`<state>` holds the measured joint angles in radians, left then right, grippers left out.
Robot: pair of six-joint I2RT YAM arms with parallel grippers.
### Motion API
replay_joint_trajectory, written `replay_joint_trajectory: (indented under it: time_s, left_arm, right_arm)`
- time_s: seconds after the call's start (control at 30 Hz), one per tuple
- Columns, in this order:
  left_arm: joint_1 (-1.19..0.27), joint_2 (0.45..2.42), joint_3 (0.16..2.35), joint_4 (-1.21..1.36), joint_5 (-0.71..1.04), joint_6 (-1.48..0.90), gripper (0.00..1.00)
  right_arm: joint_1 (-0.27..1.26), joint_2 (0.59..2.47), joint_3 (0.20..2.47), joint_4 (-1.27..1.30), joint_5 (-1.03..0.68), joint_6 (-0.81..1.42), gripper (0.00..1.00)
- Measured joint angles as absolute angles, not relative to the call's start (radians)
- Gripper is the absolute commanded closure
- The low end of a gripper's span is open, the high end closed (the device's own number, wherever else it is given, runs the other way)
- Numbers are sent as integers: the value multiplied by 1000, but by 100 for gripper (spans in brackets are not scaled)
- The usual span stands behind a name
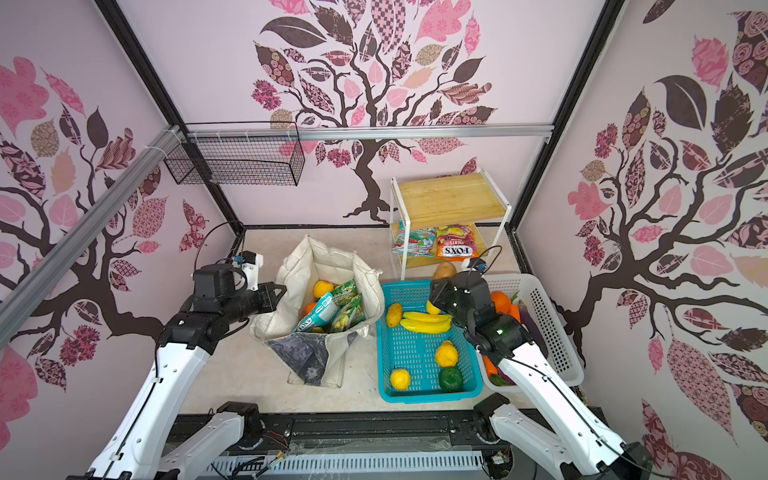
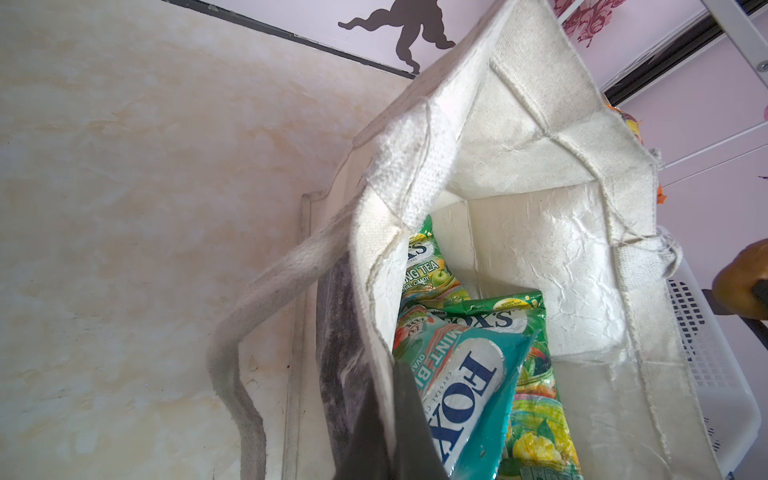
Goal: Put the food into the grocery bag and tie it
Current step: 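Lift the brown potato and carry it over the tote with the right gripper, then lower the potato into the tote and open the right gripper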
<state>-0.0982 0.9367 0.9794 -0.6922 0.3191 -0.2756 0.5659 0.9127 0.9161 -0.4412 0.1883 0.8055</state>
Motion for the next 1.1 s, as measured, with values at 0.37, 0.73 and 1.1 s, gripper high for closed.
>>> replay_joint_trajectory:
  time_s: [0.37,0.73,1.1]
  left_arm:
    - [-99,935,979,-692,319,-276,100]
    - [-99,933,979,-692,319,-275,100]
    - [-99,926,979,-692,315,-262,100]
  right_arm:
    - [972,1176,1101,-379,321,786,64]
    - [978,1387,1218,-284,229,716,57]
    - [999,1669,1351,-300,155,601,41]
